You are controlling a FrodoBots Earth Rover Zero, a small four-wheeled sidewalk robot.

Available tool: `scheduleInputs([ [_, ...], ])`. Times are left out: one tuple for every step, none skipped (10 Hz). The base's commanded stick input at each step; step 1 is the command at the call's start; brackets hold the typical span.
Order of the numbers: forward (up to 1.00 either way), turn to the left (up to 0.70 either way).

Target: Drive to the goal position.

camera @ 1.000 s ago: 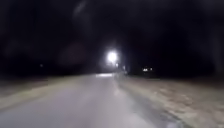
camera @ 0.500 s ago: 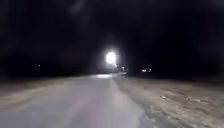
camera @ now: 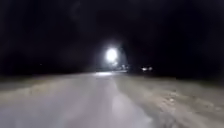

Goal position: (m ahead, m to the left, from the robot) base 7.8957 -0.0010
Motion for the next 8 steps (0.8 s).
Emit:
scheduleInputs([
  [0.78, 0.00],
  [0.78, 0.00],
  [0.78, 0.00],
  [0.78, 0.00],
  [0.78, 0.00],
  [0.78, 0.00],
  [0.78, 0.00],
  [0.78, 0.00],
])
